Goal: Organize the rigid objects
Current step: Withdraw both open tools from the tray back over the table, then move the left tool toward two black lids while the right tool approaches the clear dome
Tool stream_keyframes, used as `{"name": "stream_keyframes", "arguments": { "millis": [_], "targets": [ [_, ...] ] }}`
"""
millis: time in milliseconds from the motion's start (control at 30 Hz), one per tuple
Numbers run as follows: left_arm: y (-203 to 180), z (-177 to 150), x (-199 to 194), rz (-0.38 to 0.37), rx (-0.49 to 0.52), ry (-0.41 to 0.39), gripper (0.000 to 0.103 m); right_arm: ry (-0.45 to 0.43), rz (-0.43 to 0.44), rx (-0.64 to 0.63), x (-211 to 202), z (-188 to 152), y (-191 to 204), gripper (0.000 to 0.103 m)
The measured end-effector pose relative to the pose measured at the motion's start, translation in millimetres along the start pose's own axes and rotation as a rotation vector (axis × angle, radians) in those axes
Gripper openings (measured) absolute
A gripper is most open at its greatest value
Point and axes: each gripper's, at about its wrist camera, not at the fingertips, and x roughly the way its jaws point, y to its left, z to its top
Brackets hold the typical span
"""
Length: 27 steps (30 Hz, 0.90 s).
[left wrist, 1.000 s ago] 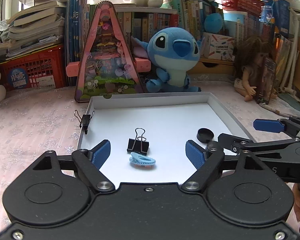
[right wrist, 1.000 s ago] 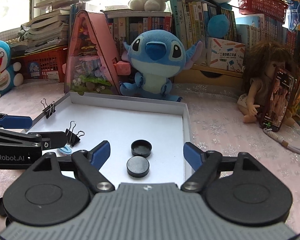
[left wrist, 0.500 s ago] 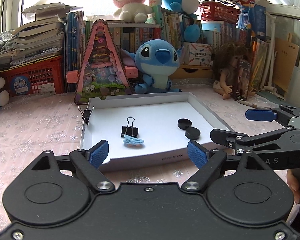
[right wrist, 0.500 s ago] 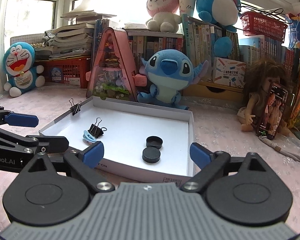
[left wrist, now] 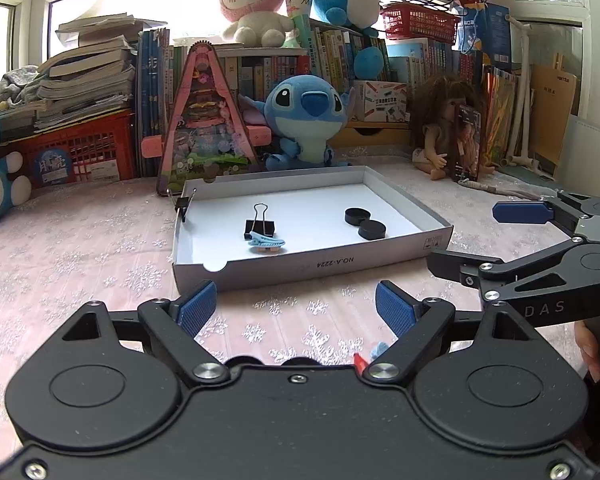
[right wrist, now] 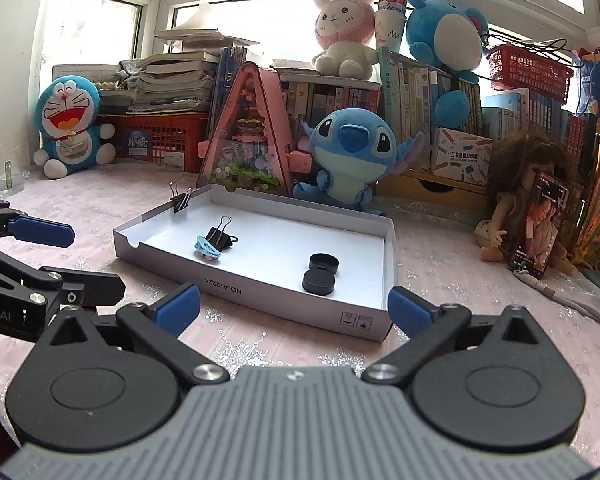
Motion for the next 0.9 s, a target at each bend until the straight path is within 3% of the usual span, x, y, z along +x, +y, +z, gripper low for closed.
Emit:
{"name": "stream_keyframes", "arguments": {
  "millis": [300, 433, 733, 900],
  "targets": [
    [14, -26, -18, 0.033, -0.019, 0.004, 0.084, 0.033, -0.012, -0.031, -12, -22, 3, 0.103],
    [22, -34, -21, 0.009, -0.036, 0.036, 0.073, 0.039, -0.023, -0.029, -17, -28, 0, 0.103],
    [32, -46, -21, 0.054, -0.052, 0.07, 0.051, 0.071, -0.038, -0.028, -19, -42, 0, 0.103],
    [39, -50, -15, 0.075, -0.07, 0.093, 0.048, 0.079, -0.015, 0.024, -23, -47, -2, 0.101]
  ]
}}
